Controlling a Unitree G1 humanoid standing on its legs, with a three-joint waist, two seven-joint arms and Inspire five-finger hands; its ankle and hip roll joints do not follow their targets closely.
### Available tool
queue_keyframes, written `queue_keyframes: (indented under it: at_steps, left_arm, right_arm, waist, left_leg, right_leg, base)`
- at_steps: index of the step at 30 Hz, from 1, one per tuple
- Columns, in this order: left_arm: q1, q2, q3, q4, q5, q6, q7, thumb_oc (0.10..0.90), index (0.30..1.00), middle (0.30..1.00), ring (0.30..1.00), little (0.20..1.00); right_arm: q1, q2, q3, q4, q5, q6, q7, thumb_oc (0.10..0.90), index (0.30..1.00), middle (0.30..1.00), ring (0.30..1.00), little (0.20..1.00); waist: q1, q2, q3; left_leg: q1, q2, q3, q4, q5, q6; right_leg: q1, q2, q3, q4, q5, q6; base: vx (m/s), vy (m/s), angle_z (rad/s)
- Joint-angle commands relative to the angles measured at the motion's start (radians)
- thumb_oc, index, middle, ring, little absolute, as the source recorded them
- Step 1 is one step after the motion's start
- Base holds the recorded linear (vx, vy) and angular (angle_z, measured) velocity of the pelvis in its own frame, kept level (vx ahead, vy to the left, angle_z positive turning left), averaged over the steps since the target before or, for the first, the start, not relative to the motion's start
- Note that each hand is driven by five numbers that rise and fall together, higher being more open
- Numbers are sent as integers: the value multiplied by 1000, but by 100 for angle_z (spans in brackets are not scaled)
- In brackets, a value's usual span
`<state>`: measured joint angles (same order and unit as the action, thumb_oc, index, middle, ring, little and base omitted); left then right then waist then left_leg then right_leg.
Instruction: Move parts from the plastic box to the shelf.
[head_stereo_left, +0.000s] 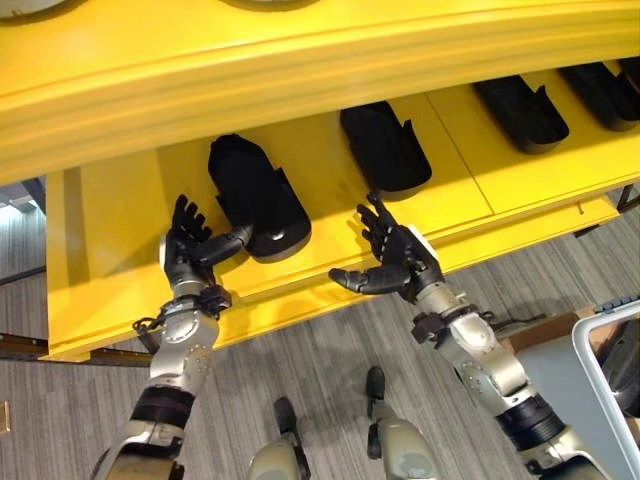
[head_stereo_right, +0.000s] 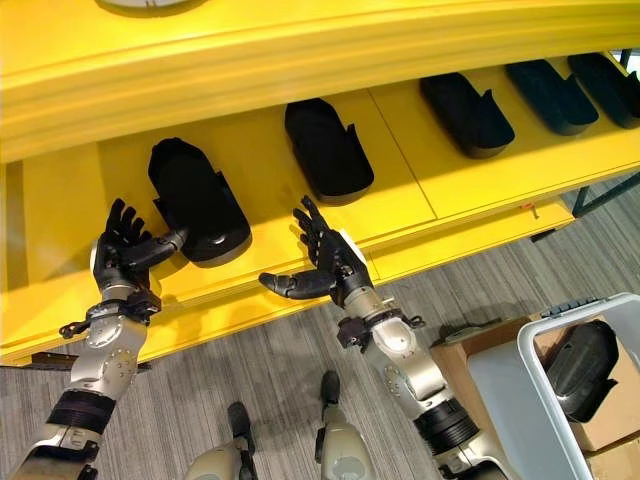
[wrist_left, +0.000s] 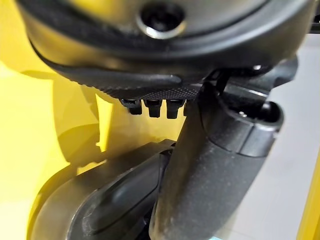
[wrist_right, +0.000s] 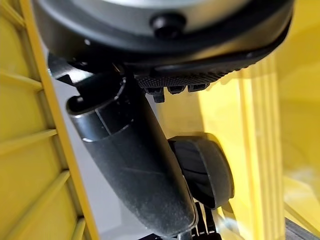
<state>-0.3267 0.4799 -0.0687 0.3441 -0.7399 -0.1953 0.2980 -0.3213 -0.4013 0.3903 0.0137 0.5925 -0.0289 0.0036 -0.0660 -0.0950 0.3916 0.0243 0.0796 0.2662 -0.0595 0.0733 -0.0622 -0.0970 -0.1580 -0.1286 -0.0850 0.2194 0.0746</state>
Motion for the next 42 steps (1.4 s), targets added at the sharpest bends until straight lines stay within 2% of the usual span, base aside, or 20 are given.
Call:
queue_keyframes:
  at_steps: [1, 12, 14, 19, 24, 25, 31, 34, 37, 38, 42]
  left_arm:
    - [-32, 22, 64, -82, 35, -91, -8, 900, 1000, 1000, 1000, 1000]
    - [81, -30, 128, -244, 37, -106, -14, 900, 1000, 1000, 1000, 1000]
    - [122, -47, 151, -293, 48, -109, -18, 900, 1000, 1000, 1000, 1000]
    - [196, -75, 188, -354, 54, -119, -28, 900, 1000, 1000, 1000, 1000]
    - [265, -85, 214, -398, 58, -121, -46, 900, 1000, 1000, 1000, 1000]
    - [288, -85, 221, -408, 61, -123, -58, 900, 1000, 1000, 1000, 1000]
    - [315, -101, 228, -409, 59, -128, -66, 900, 1000, 1000, 1000, 1000]
    - [318, -115, 229, -398, 51, -130, -66, 900, 1000, 1000, 1000, 1000]
    - [322, -122, 226, -400, 51, -131, -63, 900, 1000, 1000, 1000, 1000]
    - [325, -126, 228, -397, 51, -133, -60, 900, 1000, 1000, 1000, 1000]
    - [321, -130, 230, -394, 58, -138, -49, 900, 1000, 1000, 1000, 1000]
  right_arm:
    - [-29, 41, -2, -60, 34, -85, 21, 900, 1000, 1000, 1000, 1000]
    - [17, 22, -33, -104, 2, -75, 41, 900, 1000, 1000, 1000, 1000]
    - [25, -3, -52, -147, -78, -86, 46, 900, 1000, 1000, 1000, 1000]
    - [32, -25, -57, -186, -175, -99, 55, 900, 1000, 1000, 1000, 1000]
    - [55, -70, -89, -216, -378, -123, 29, 900, 1000, 1000, 1000, 1000]
    - [59, -94, -102, -225, -480, -127, 14, 900, 1000, 1000, 1000, 1000]
    - [75, -123, -111, -224, -627, -136, 1, 900, 1000, 1000, 1000, 1000]
    - [65, -139, -104, -213, -756, -145, -23, 900, 1000, 1000, 1000, 1000]
    - [61, -143, -95, -196, -812, -146, -38, 900, 1000, 1000, 1000, 1000]
    - [57, -150, -89, -186, -877, -146, -54, 900, 1000, 1000, 1000, 1000]
    - [46, -161, -79, -168, -985, -149, -87, 900, 1000, 1000, 1000, 1000]
  waist:
    - [15, -18, -125]
    - [27, -18, -127]
    - [31, -21, -125]
    - [42, -26, -124]
    - [49, -27, -125]
    - [50, -27, -125]
    - [56, -27, -129]
    - [61, -26, -131]
    - [61, -25, -130]
    - [64, -25, -131]
    - [66, -21, -133]
  left_leg:
    - [-28, 0, -57, 94, -97, 6]
    - [-27, 0, -68, 91, -96, 8]
    - [-27, 0, -72, 91, -96, 11]
    - [-29, -1, -78, 91, -97, 14]
    - [-30, -4, -85, 89, -98, 17]
    - [-30, -6, -86, 88, -99, 17]
    - [-28, -11, -91, 87, -102, 22]
    - [-25, -14, -94, 86, -103, 25]
    - [-24, -16, -97, 84, -103, 27]
    - [-23, -18, -100, 82, -103, 28]
    - [-22, -22, -103, 77, -101, 28]
  right_leg:
    - [-3, -169, 5, 100, -48, 128]
    - [4, -167, -5, 103, -56, 126]
    - [6, -167, -7, 104, -58, 124]
    - [10, -167, -12, 104, -58, 125]
    - [15, -169, -21, 103, -59, 127]
    - [16, -170, -23, 103, -60, 128]
    - [20, -172, -25, 102, -59, 129]
    - [23, -176, -27, 103, -59, 131]
    - [25, -177, -29, 103, -59, 132]
    - [27, -178, -31, 103, -59, 132]
    - [29, -180, -34, 102, -59, 133]
  base:
    - [0, 0, 0]
    - [0, -2, 1]
    - [-7, -9, 10]
    - [-6, -5, 4]
    - [-3, 3, 1]
    - [-15, 11, 4]
    - [-1, 3, 1]
    - [0, 0, 0]
    - [0, 0, 0]
    - [0, 0, 0]
    - [-1, 8, 4]
